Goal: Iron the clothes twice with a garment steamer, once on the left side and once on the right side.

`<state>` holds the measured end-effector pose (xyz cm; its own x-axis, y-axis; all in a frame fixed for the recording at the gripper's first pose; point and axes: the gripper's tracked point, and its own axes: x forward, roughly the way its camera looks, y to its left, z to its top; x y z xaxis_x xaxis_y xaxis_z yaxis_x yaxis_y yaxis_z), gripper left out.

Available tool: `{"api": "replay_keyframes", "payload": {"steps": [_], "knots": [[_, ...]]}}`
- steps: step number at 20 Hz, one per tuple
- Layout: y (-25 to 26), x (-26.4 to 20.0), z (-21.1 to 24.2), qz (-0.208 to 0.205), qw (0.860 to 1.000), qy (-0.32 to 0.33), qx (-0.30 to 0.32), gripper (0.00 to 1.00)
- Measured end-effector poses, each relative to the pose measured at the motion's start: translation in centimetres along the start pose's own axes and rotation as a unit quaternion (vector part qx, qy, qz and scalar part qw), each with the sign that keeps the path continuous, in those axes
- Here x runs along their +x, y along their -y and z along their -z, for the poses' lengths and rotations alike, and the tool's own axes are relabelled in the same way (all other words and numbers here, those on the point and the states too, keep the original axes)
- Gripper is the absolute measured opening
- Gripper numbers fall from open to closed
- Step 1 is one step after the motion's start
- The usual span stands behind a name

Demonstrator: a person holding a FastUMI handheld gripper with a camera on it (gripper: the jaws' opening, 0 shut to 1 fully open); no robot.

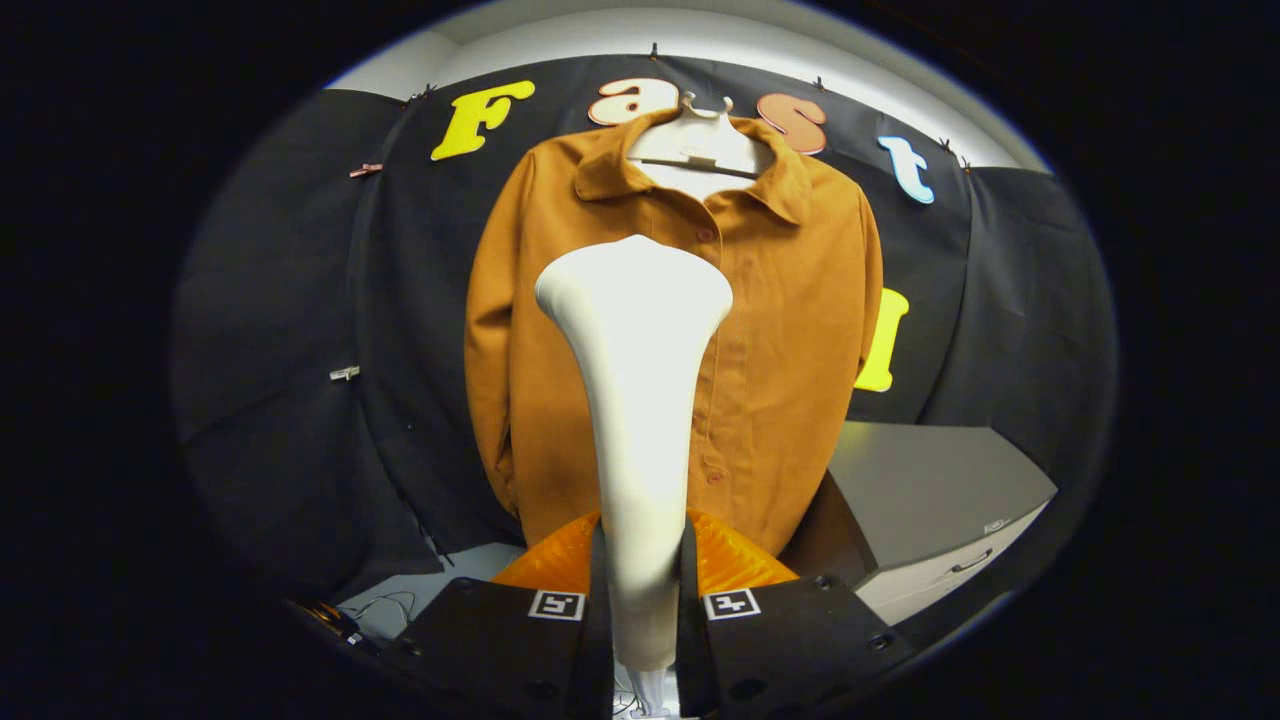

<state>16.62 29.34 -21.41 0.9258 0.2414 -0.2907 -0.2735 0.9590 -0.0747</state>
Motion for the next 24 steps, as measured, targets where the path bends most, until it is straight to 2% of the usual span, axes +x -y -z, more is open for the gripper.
{"api": "replay_keyframes", "payload": {"steps": [6, 10, 16, 24], "knots": [[-3.0, 3.5, -4.9, 0.007, 0.999, 0.034, -0.008, 0.28], [-3.4, 6.3, -5.6, 0.026, 0.999, 0.039, -0.007, 0.28], [-3.0, 9.6, -4.2, 0.048, 0.998, 0.047, -0.015, 0.28], [-2.8, 10.5, 0.6, 0.057, 0.998, 0.028, -0.023, 0.28]]}}
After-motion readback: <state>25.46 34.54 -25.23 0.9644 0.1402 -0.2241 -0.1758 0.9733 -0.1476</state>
